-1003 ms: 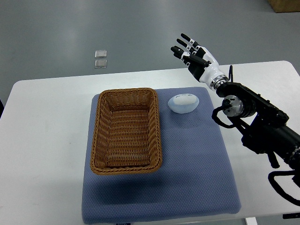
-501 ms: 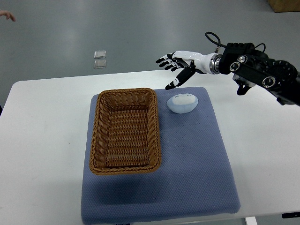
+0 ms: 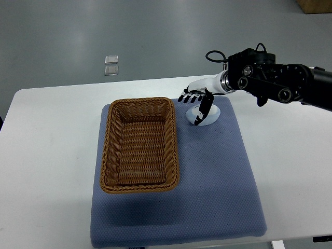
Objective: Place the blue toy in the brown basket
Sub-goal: 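Lower the right hand onto the toy, close fingers, and lift it, then carry the held toy over the wicker basket and lower it inside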
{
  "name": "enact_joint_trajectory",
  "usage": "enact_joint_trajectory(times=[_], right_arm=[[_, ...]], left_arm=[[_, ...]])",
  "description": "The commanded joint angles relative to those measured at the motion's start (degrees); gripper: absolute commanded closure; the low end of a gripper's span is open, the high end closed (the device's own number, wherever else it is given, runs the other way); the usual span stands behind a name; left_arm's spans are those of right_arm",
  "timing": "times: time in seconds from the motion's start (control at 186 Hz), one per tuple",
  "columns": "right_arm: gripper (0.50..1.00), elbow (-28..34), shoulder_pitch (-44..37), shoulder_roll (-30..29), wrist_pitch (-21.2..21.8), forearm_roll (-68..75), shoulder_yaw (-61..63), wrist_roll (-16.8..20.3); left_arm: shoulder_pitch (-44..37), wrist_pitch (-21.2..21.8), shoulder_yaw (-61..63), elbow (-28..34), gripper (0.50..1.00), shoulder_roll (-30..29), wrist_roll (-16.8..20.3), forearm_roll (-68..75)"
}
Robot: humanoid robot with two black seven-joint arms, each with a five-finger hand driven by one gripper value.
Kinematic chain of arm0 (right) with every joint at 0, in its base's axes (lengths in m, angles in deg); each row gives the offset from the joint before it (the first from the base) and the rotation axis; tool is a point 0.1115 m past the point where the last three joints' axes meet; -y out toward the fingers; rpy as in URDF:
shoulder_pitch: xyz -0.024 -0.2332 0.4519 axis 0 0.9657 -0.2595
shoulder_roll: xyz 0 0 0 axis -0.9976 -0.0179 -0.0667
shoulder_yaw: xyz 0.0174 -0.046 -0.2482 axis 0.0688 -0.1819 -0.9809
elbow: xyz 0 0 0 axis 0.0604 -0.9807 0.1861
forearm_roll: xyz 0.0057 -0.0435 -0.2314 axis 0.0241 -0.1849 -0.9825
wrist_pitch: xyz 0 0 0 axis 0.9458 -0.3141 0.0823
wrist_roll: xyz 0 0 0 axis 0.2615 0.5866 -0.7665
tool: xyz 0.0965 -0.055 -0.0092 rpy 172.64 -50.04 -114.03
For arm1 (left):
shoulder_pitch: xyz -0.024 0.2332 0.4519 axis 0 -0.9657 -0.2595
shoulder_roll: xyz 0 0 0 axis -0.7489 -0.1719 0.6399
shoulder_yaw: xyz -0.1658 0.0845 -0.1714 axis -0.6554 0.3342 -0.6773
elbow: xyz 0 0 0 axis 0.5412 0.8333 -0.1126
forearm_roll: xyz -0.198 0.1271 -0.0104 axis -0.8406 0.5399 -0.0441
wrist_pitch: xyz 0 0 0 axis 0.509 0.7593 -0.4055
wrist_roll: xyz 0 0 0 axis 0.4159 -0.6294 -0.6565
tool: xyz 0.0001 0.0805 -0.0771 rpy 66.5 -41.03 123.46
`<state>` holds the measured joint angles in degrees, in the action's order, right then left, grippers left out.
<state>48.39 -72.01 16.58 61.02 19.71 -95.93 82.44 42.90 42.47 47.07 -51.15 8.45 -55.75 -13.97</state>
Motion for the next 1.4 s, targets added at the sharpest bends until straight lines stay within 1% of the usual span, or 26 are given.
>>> enact_joint_trajectory(times=[0.0,0.092,0.156,0.21,0.253,0.259,0.264,0.27,0.275,0.28,0.286,0.291,0.313,0.377,0.394,0.442,0.48,0.582,0.695,0.765,0.857,1.051,1.202,1.396], right_arm=[[0.597,-1.0,1.9,-0.8,-1.9,-2.9,-0.1,-0.2],[0.603,-2.0,3.0,-1.2,-3.4,-5.2,-0.4,-0.3],[0.605,-2.4,3.4,-1.9,-3.7,-6.0,-0.4,-0.3],[0.617,-2.8,3.6,-1.9,-3.8,-6.5,-0.4,-0.3],[0.648,-2.9,3.8,-1.9,-3.9,-6.8,-0.4,-0.3],[0.666,-2.9,3.9,-1.9,-3.9,-6.9,-0.4,-0.3],[0.666,-2.9,3.9,-1.9,-3.9,-6.9,-0.4,-0.3],[0.683,-2.9,3.9,-1.9,-3.9,-6.9,-0.4,-0.3],[0.683,-2.9,3.9,-1.9,-3.9,-6.9,-0.4,-0.3],[0.703,-2.9,4.0,-1.9,-3.9,-6.9,-0.4,-0.3],[0.703,-2.9,4.0,-1.9,-3.9,-6.9,-0.4,-0.3],[0.719,-2.9,4.0,-1.9,-4.0,-7.0,-0.4,-0.3],[0.738,-2.9,4.0,-1.9,-4.1,-7.0,-0.5,-0.3],[0.758,-2.9,3.9,-1.9,-4.3,-7.0,-0.6,-0.3],[0.773,-2.9,3.9,-1.9,-4.6,-7.0,-0.7,-0.4],[0.783,-2.9,3.8,-1.9,-5.1,-6.9,-0.9,-0.4],[0.816,-2.9,3.7,-1.9,-5.5,-6.9,-1.2,-0.4],[0.838,-2.9,3.3,-1.5,-5.4,-6.9,-1.8,-0.4],[0.842,-2.7,2.9,-0.7,-4.9,-6.7,-1.6,-0.4],[0.844,-2.3,0.2,-0.1,-4.9,-6.2,-1.5,-0.4],[0.844,-0.9,-2.7,1.4,-3.8,-5.8,-1.1,-0.4],[0.844,2.3,-8.0,0.5,-3.5,-3.8,-1.2,-0.4],[0.844,2.8,-8.7,-3.9,-3.3,-0.8,-1.3,-0.5],[0.842,2.4,-8.5,-11.4,-3.9,3.5,-1.2,-0.5]], left_arm=[[0.0,0.0,0.0,0.0,0.5,0.0,0.0,0.0],[0.0,0.0,0.0,0.1,0.5,0.0,0.0,-0.1],[0.0,0.0,0.0,0.1,0.5,0.0,0.0,0.0],[0.0,0.0,0.0,0.1,0.5,0.0,0.0,-0.1],[0.0,0.0,0.0,0.1,0.5,0.0,0.0,-0.1],[0.0,0.0,0.0,0.1,0.5,0.0,0.0,0.0],[0.0,0.0,0.0,0.1,0.5,0.0,0.0,0.0],[0.0,0.0,0.0,0.1,0.5,0.0,0.0,0.0],[0.0,0.0,0.0,0.1,0.5,0.0,0.0,0.0],[0.0,0.0,0.0,0.0,0.5,0.0,0.0,0.0],[0.0,0.0,0.0,0.0,0.5,0.0,0.0,0.0],[0.0,0.0,0.0,0.0,0.5,0.0,0.0,0.0],[-0.1,0.0,0.0,0.0,0.5,0.0,0.0,0.0],[0.0,0.0,0.0,0.1,0.5,0.0,0.0,0.0],[0.0,0.0,0.0,0.1,0.5,0.0,0.0,0.0],[0.0,0.0,0.0,0.2,0.5,0.0,0.0,0.0],[0.0,0.0,0.0,0.2,0.5,0.0,0.0,0.0],[0.0,0.0,0.0,0.3,0.5,0.0,0.0,-0.1],[-0.1,0.0,0.0,0.4,0.5,0.0,0.0,-0.1],[-0.1,0.0,-0.1,0.5,0.5,0.0,0.0,-0.1],[-0.1,0.0,0.0,0.5,0.5,0.0,0.0,-0.1],[-0.1,0.0,0.0,0.4,0.5,0.0,0.0,0.0],[-0.1,0.0,0.0,0.4,0.5,0.0,0.0,-0.1],[-0.1,0.0,0.0,0.6,0.5,0.0,0.0,-0.1]])
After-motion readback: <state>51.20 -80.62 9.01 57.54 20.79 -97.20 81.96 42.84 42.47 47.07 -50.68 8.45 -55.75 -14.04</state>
